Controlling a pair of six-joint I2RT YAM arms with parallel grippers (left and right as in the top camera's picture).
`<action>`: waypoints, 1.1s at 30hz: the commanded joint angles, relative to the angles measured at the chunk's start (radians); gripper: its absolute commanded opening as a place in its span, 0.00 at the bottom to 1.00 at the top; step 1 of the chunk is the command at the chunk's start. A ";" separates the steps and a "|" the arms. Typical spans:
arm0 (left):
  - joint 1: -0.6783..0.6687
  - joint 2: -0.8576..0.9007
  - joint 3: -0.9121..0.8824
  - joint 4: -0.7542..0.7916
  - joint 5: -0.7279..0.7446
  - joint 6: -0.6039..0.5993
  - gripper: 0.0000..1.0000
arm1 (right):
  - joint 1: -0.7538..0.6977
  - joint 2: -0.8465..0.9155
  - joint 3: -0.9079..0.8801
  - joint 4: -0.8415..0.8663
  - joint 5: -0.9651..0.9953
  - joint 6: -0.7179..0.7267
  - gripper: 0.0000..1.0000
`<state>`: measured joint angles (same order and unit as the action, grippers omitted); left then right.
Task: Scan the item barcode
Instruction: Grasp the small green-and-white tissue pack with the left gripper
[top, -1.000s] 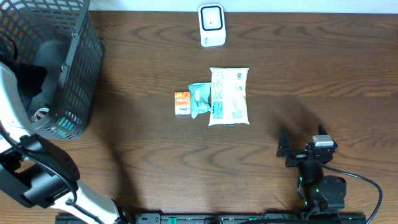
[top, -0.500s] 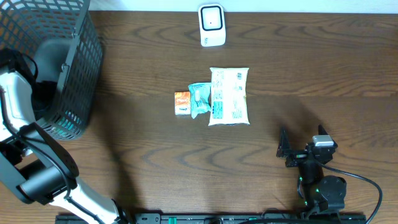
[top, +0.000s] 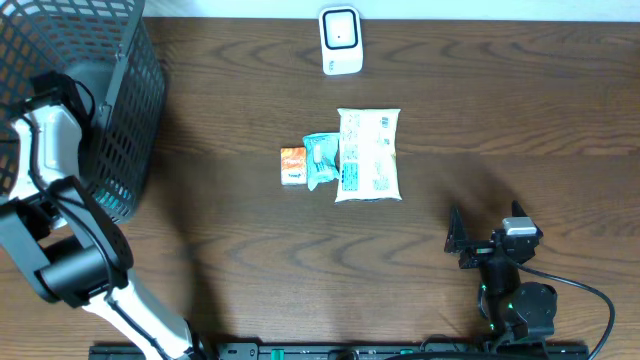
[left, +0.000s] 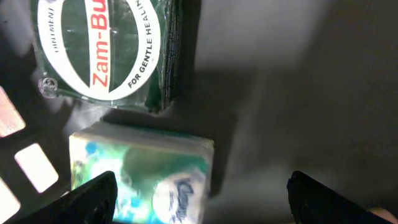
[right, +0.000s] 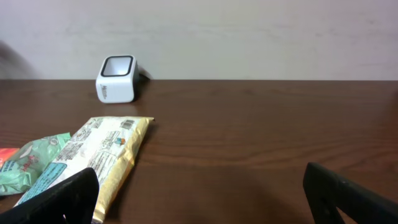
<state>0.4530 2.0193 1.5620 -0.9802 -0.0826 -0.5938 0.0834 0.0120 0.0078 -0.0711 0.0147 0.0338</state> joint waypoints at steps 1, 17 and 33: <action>0.000 0.043 -0.006 -0.006 -0.070 0.018 0.82 | -0.003 -0.006 -0.002 -0.004 0.001 0.010 0.99; 0.001 0.092 0.004 -0.027 -0.083 0.022 0.07 | -0.003 -0.006 -0.002 -0.003 0.002 0.010 0.99; 0.002 -0.295 0.195 0.001 -0.083 0.021 0.07 | -0.003 -0.006 -0.002 -0.003 0.001 0.010 0.99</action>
<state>0.4515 1.8698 1.7115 -0.9985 -0.1566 -0.5724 0.0834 0.0120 0.0078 -0.0711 0.0151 0.0338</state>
